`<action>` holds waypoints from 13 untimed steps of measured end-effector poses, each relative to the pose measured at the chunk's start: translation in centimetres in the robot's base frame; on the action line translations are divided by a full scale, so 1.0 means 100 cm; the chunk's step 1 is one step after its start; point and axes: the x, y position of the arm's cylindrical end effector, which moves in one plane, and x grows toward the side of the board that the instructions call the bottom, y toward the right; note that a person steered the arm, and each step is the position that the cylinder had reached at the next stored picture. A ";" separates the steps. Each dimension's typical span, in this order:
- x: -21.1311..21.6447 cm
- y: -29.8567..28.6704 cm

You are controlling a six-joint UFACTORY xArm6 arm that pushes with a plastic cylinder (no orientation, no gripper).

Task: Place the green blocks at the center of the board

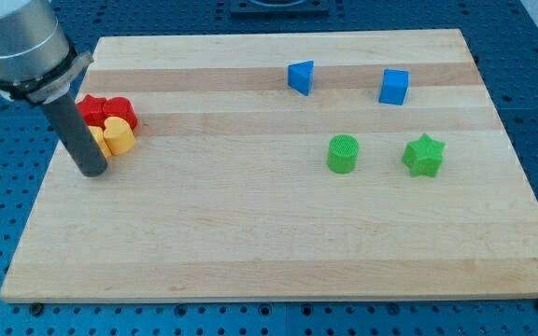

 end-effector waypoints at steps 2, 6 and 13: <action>0.002 -0.003; 0.024 0.098; 0.013 0.340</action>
